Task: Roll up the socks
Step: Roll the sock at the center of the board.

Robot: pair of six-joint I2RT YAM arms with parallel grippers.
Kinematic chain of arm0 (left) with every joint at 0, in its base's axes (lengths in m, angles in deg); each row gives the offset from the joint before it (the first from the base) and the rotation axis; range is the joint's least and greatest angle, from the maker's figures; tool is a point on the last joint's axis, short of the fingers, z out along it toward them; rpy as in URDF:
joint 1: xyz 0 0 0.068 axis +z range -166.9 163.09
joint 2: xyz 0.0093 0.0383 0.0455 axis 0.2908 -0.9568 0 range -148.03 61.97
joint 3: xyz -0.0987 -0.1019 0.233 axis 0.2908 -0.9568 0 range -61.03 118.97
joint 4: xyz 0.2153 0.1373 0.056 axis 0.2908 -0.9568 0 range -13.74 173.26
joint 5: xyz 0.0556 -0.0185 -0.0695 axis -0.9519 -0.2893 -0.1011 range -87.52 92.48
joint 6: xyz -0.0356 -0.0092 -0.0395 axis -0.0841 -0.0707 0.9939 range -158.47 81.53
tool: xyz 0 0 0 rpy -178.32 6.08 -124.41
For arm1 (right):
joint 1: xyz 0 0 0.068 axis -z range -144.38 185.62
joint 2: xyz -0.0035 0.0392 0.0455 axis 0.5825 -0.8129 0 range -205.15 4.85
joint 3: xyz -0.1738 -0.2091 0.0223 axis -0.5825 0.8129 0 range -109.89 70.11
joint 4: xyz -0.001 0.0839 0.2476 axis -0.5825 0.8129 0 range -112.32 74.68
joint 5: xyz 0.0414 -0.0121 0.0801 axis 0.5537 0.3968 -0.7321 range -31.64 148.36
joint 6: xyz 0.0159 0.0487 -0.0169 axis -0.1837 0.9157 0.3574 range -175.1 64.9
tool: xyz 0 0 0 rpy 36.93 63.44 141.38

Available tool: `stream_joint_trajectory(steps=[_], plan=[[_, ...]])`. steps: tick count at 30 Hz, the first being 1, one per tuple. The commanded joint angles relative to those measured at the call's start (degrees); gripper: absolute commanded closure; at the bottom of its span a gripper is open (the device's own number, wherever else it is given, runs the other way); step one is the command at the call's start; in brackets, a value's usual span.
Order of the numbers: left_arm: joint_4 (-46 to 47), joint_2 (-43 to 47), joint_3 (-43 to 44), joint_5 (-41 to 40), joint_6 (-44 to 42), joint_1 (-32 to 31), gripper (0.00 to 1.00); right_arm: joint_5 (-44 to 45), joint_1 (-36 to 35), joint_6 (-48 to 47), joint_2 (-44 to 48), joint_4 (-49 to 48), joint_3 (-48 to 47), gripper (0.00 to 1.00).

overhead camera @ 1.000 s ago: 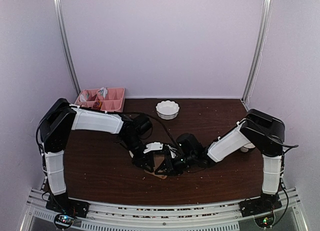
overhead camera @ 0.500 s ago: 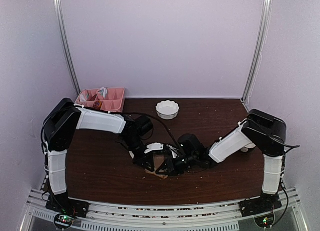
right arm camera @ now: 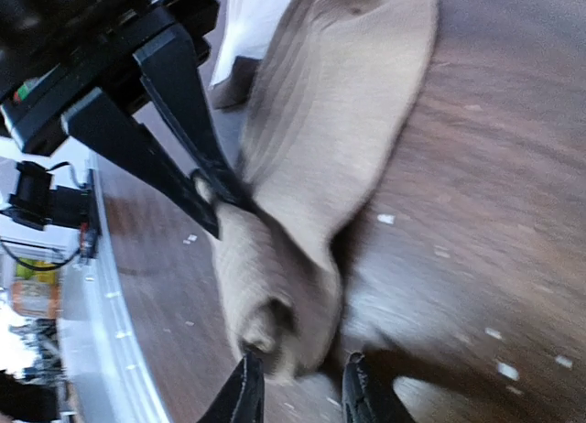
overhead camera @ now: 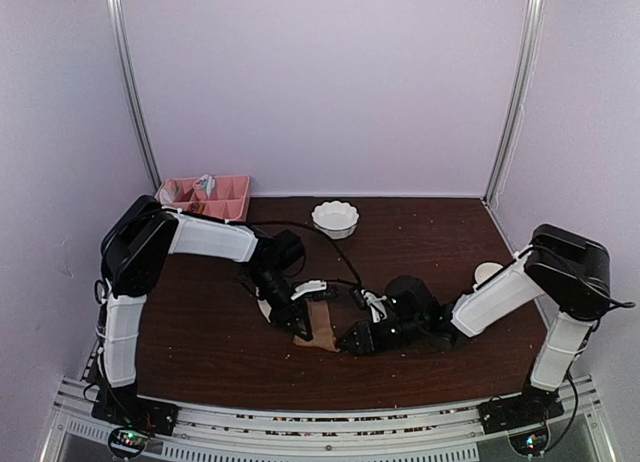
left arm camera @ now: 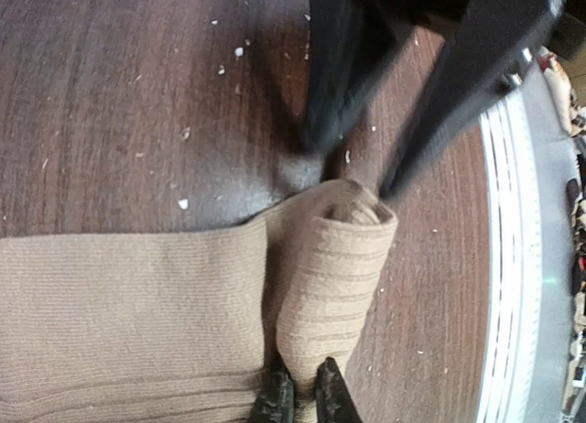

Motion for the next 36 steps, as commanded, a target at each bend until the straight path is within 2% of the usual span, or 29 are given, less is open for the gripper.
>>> stream_joint_trajectory(steps=[1, 3, 4, 5, 6, 9, 11, 14, 16, 17, 18, 19, 21, 26, 28, 30, 33, 36], plan=[[-3.7, -3.8, -0.1, -2.2, 0.2, 1.7, 1.0, 10.8, 0.1, -9.9, 5.1, 5.2, 3.0, 0.64], [-4.5, -4.6, 0.4, -1.0, 0.1, 2.0, 1.0, 13.7, 0.1, -12.2, 7.3, 6.5, 4.0, 0.48], [-4.9, -5.0, 0.7, -0.6, 0.0, 2.1, 1.0, 14.9, 0.0, -13.5, 8.4, 6.4, 4.8, 0.2], [-5.1, -5.3, 0.8, -0.3, 0.1, 2.2, 1.0, 15.6, 0.0, -15.0, 9.6, 6.2, 5.5, 0.02], [-5.2, -5.5, 0.9, -0.3, 0.0, 2.3, 1.0, 16.5, 0.0, -16.2, 10.7, 6.5, 5.9, 0.0], [-5.9, -6.0, 1.3, -0.1, -0.2, 2.7, 1.0, 21.6, 0.0, -19.2, 15.3, 11.8, 5.5, 0.0], [-6.6, -6.3, 1.7, 0.2, -0.7, 2.9, 1.0, 30.5, -0.1, -17.9, 21.8, 14.6, 6.9, 0.0], [-7.7, -6.8, 2.0, 1.0, -1.2, 3.1, 1.0, 35.8, 0.0, -15.2, 34.5, 3.8, 14.4, 0.0], [-8.3, -7.3, 2.4, 1.8, -1.6, 3.1, 1.0, 43.8, 0.7, -7.4, 37.8, -1.6, 17.8, 0.0], [-8.6, -7.6, 2.8, 2.2, -1.7, 3.2, 1.0, 43.5, 2.0, -4.4, 37.5, -4.0, 18.8, 0.0], [-9.1, -7.9, 3.3, 2.7, -1.9, 3.2, 1.0, 39.1, 3.2, -5.5, 36.7, -7.4, 19.5, 0.0], [-9.8, -8.1, 3.7, 3.6, -2.3, 3.2, 1.0, 35.7, 3.4, -11.5, 35.8, -11.4, 20.3, 0.0], [-10.3, -8.3, 4.0, 5.2, -2.5, 3.2, 1.0, 35.4, 1.5, -18.7, 34.6, -16.0, 21.5, 0.0], [-11.3, -8.9, 4.3, 7.2, -2.9, 3.5, 1.0, 26.4, 0.1, -31.6, 31.1, -4.1, 14.9, 0.0], [-13.3, -9.8, 5.4, 8.9, -3.9, 3.7, 1.0, 21.0, 0.1, -34.8, 28.4, -1.6, 11.8, 0.09], [-15.1, -10.5, 6.3, 10.5, -4.6, 3.7, 1.0, 16.4, -0.6, -38.7, 25.4, 1.0, 9.3, 0.23], [-16.4, -11.1, 6.9, 11.3, -5.4, 3.8, 1.0, 15.6, -4.3, -45.6, 20.0, 6.2, 5.1, 0.36], [-17.7, -11.9, 7.4, 11.6, -6.2, 4.1, 1.0, 17.3, -9.4, -50.7, 13.7, 10.1, 0.7, 0.38]])
